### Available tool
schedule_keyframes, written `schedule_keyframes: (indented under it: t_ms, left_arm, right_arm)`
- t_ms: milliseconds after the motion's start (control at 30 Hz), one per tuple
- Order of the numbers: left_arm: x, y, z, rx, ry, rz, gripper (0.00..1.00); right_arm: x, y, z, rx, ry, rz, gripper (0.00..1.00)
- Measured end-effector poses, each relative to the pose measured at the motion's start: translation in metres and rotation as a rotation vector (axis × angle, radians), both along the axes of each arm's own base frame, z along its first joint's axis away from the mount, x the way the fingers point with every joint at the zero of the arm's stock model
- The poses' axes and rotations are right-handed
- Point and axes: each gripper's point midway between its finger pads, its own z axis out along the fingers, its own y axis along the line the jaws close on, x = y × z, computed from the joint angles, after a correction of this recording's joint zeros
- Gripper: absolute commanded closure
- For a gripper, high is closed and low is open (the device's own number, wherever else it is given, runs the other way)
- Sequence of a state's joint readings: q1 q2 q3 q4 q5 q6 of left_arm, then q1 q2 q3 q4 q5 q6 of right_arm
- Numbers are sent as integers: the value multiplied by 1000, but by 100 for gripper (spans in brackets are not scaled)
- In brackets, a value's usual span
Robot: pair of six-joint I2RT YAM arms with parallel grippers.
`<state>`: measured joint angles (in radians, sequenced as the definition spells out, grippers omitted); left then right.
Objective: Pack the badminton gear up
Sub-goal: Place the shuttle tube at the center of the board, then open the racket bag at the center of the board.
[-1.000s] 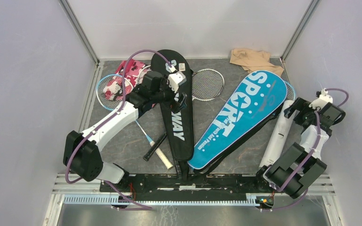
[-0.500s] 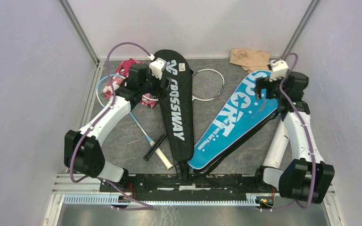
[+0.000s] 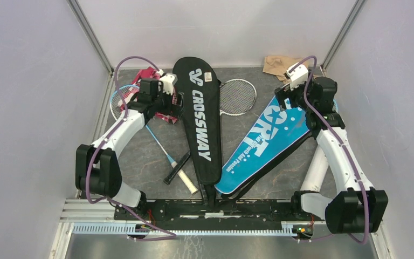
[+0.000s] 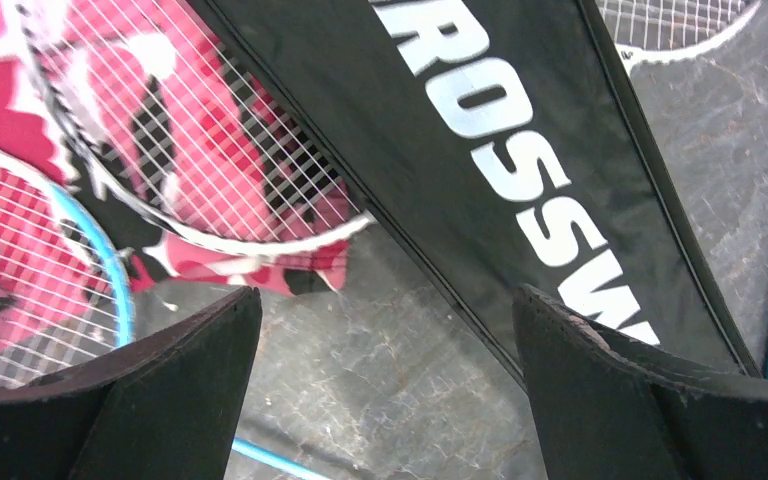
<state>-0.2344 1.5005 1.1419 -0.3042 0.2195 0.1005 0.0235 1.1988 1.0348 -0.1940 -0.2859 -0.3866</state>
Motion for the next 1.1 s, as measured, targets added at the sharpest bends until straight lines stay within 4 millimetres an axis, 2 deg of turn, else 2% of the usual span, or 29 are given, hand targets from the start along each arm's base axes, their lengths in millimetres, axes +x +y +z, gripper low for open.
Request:
schedule_keyframes:
  t_ms: [100,200,333,467,600,633,900,1100]
  left_arm:
    - [-11,1,-19,-21,57,2,1]
    - [-17,-8,-25,-54,79,-17,2]
    - [-17,-32,-23,-61,49,-41,2]
    - [-12,-75,-26,20,10,-77,2]
    - [6,-124,-34,73,-11,-113,2]
    - [13,-130,-37,83,-12,-110,2]
    - [74,-161,-61,152,-25,-47,9]
    - [103,-174,-84,204,-32,4,11]
  right_arm:
    - [-5,4,16,28,-50,9,2]
    - [-8,18,19,54,-56,91,2]
    - [-7,42,0,90,3,200,2]
    - [-9,53,-35,120,83,231,2]
    - [-17,52,-61,135,142,213,2]
    - [-18,51,-64,136,149,205,2]
    - [-16,44,-68,125,149,164,2]
    - [-14,39,-68,123,147,148,2]
